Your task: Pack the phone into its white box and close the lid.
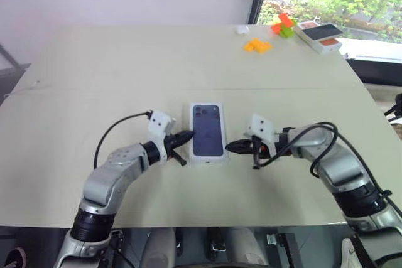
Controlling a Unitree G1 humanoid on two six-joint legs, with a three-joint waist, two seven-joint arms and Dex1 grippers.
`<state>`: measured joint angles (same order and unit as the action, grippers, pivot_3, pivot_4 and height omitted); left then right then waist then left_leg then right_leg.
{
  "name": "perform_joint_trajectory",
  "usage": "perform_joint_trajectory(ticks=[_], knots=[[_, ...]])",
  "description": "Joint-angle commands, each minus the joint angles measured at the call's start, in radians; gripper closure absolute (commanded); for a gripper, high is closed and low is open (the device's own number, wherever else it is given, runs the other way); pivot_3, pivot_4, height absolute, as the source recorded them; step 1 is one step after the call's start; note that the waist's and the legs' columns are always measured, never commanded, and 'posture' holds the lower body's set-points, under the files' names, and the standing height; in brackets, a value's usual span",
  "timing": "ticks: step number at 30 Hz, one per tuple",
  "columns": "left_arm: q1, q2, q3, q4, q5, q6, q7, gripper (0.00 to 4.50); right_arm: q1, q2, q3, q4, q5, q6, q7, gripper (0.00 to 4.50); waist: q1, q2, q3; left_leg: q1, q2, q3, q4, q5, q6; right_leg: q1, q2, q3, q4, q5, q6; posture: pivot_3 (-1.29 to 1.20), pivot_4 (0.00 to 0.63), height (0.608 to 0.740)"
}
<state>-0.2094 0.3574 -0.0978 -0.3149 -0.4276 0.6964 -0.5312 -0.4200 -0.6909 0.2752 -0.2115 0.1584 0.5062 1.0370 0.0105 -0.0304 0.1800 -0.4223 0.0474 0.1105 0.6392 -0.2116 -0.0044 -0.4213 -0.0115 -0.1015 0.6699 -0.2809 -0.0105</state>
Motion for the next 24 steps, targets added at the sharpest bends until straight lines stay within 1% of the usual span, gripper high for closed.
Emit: perform_joint_trajectory(ticks=[1,5,8,9,10,13,15,16,17,18,20,21,24], knots=[[0.012,-0.002,-0.005,0.037,0.021,-0.018,0.005,4.5,-0.013,0.014,0.017,0.024,-0.028,0.003,-0.026,4.43,0.001,0.001,-0.002,0.001,0.0,0.0,0.0,0.0,0.0,0.001,0.0,0.0,0.0,0.0,0.0,0.0,0.15,0.737],[-0.018,-0.001,0.04,0.019,-0.024,0.025,0.007,4.5,-0.061,0.022,-0.036,0.039,0.014,0.013,-0.02,4.43,0.002,0.0,-0.002,0.002,0.0,0.0,0.0,0.0,0.0,0.002,0.0,0.0,-0.001,0.0,0.0,0.0,0.15,0.737],[-0.039,0.059,0.083,0.003,-0.036,0.029,-0.023,4.5,-0.119,0.049,-0.1,0.103,0.047,0.012,-0.05,4.43,-0.001,0.0,-0.001,0.001,0.0,0.0,0.0,0.0,0.0,0.002,0.0,0.0,-0.001,0.0,0.0,0.0,0.15,0.737],[-0.044,0.082,0.103,0.0,-0.05,0.026,-0.044,3.99,-0.135,0.053,-0.118,0.123,0.058,0.018,-0.052,4.5,-0.001,0.0,-0.001,0.001,0.0,0.0,0.0,0.0,0.0,0.001,0.0,0.0,-0.001,0.0,0.0,0.0,0.15,0.737],[-0.049,0.105,0.129,0.0,-0.059,0.016,-0.06,3.69,-0.149,0.054,-0.136,0.141,0.07,0.017,-0.05,4.5,0.0,0.0,-0.001,0.0,0.0,0.0,-0.001,0.0,0.0,0.0,0.0,0.0,-0.001,0.0,0.0,0.0,0.15,0.737],[-0.061,0.176,0.201,0.023,-0.062,-0.016,-0.098,2.24,-0.17,0.046,-0.185,0.152,0.139,0.04,-0.003,3.72,0.001,0.0,-0.001,-0.001,0.0,0.0,-0.001,0.0,0.0,-0.001,0.0,0.0,-0.001,0.0,-0.001,0.0,0.15,0.737],[-0.052,0.226,0.239,0.044,-0.059,-0.055,-0.143,1.29,-0.17,0.038,-0.202,0.16,0.134,-0.017,0.005,2.8,0.001,0.0,-0.001,-0.002,0.0,0.0,-0.002,0.0,0.0,-0.002,0.0,0.0,-0.001,0.001,-0.003,0.0,0.15,0.737],[-0.048,0.253,0.263,0.06,-0.064,-0.059,-0.162,0.73,-0.168,0.031,-0.213,0.167,0.135,-0.042,0.015,2.26,0.001,0.001,-0.001,-0.002,0.0,0.0,-0.002,0.0,0.0,-0.002,0.0,0.0,-0.001,0.001,-0.002,0.0,0.15,0.737],[-0.044,0.275,0.283,0.073,-0.063,-0.069,-0.176,0.31,-0.166,0.022,-0.222,0.175,0.138,-0.061,0.027,1.82,0.002,0.001,-0.001,-0.002,0.0,0.0,-0.002,0.0,0.0,-0.002,-0.001,0.0,-0.001,0.001,-0.001,0.0,0.15,0.737],[-0.033,0.296,0.311,0.082,-0.067,-0.092,-0.203,0.04,-0.161,0.009,-0.233,0.183,0.145,-0.078,0.045,1.4,0.001,0.001,-0.001,-0.002,0.0,0.0,-0.002,0.0,0.0,-0.002,-0.001,0.0,-0.002,0.0,-0.001,0.0,0.15,0.737],[-0.002,0.338,0.357,0.09,-0.074,-0.123,-0.252,0.0,-0.152,-0.019,-0.255,0.199,0.159,-0.101,0.082,0.34,0.002,0.001,-0.001,-0.002,0.0,0.0,-0.002,0.0,0.0,-0.002,-0.001,0.0,-0.002,0.0,-0.001,0.0,0.15,0.737],[0.016,0.358,0.375,0.096,-0.074,-0.138,-0.275,0.0,-0.147,-0.034,-0.263,0.206,0.165,-0.11,0.1,0.05,0.001,0.001,-0.001,-0.002,0.0,0.0,-0.002,0.0,0.0,-0.002,-0.001,0.0,-0.002,0.0,-0.001,0.0,0.15,0.737],[0.081,0.41,0.429,0.119,-0.083,-0.169,-0.334,0.0,-0.138,-0.066,-0.288,0.226,0.175,-0.134,0.124,0.05,0.001,0.001,-0.001,-0.002,0.0,0.0,-0.003,0.0,0.0,-0.003,-0.001,0.0,-0.003,0.001,-0.001,0.0,0.15,0.737]])
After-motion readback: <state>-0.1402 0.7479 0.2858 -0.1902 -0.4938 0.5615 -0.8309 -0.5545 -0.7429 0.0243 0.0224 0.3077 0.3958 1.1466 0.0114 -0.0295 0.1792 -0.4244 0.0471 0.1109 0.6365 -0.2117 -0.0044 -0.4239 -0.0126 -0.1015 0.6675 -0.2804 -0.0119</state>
